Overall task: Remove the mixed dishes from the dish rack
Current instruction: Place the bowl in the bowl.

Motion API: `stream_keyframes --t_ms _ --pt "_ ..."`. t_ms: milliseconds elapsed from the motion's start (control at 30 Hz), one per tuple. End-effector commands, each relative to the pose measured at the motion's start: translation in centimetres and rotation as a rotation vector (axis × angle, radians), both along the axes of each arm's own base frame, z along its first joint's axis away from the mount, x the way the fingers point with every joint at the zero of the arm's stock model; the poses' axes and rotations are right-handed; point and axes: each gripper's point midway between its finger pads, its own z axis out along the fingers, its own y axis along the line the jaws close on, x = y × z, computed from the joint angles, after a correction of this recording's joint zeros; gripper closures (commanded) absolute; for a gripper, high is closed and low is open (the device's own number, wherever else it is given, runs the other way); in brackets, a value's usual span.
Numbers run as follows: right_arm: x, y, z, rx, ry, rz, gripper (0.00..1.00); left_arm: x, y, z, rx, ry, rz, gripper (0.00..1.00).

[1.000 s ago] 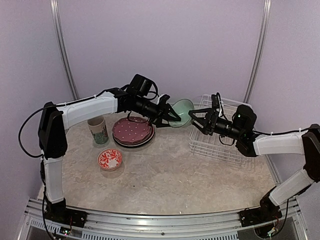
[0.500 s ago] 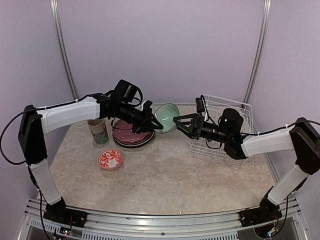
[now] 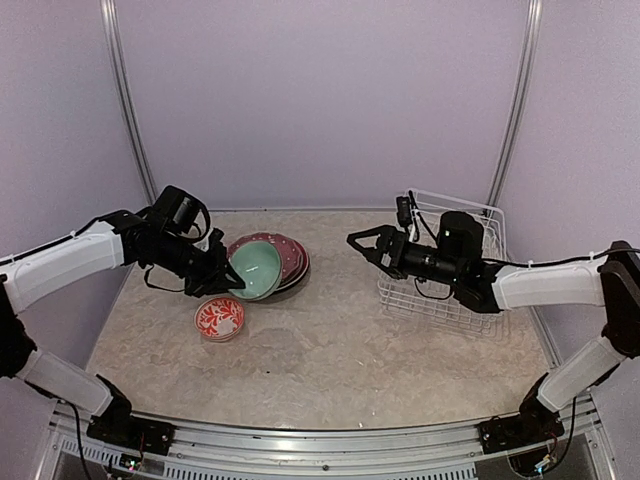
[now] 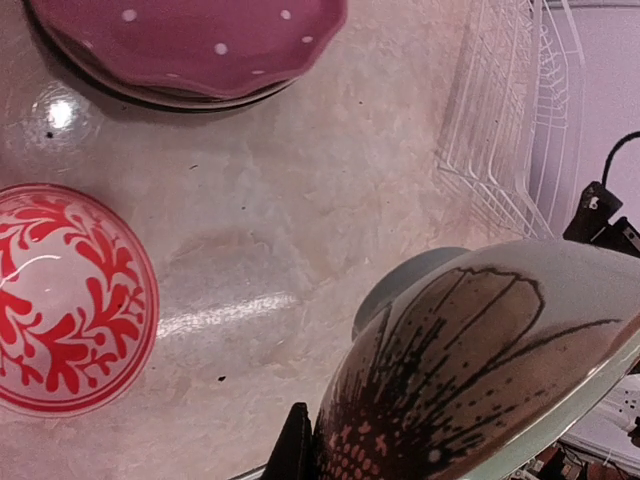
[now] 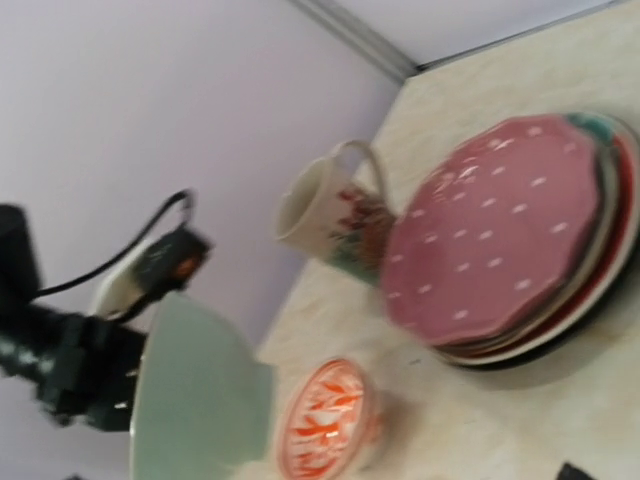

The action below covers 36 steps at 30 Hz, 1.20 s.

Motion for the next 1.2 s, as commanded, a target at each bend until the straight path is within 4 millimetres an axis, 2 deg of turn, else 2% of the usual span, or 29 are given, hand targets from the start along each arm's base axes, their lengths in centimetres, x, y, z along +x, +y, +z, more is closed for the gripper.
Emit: stream_keyframes --t_ms 0,100,300,567,833,933,1067,1167 --pt "0.9 -2.0 0.1 -0.153 -0.026 -0.105 0.0 -1.0 4.9 -0.6 0.158 -0.001 0.107 1.0" --pt "0.8 -2.8 0.6 -0.181 -0.036 -0.134 0.0 -1.3 7.4 -1.9 0.254 0.036 0.159 1.0" --pt "0.5 -4.1 2.2 -0.219 -0.064 -0.178 0.0 -1.3 9.4 -4.2 0.293 0.078 0.183 1.0" --pt "-0.2 -5.9 3.2 -0.239 -0.076 -0.231 0.0 1.0 10.0 -6.4 0.262 0.121 0.224 1.0" --pt "-0.7 -6.9 3.1 -0.241 -0.072 -0.254 0.0 1.2 10.5 -9.8 0.329 0.193 0.222 0.98" --pt "-0.8 -6.9 3.1 -0.249 -0.071 -0.254 0.0 1.0 10.7 -10.3 0.342 0.198 0.225 0.91" --pt "-0.7 -7.1 3.3 -0.264 -0.076 -0.262 0.0 0.7 10.9 -10.5 0.346 0.198 0.224 0.76" --pt "-0.7 -7.4 3.4 -0.278 -0.078 -0.271 0.0 0.5 11.0 -10.2 0.346 0.192 0.226 0.7"
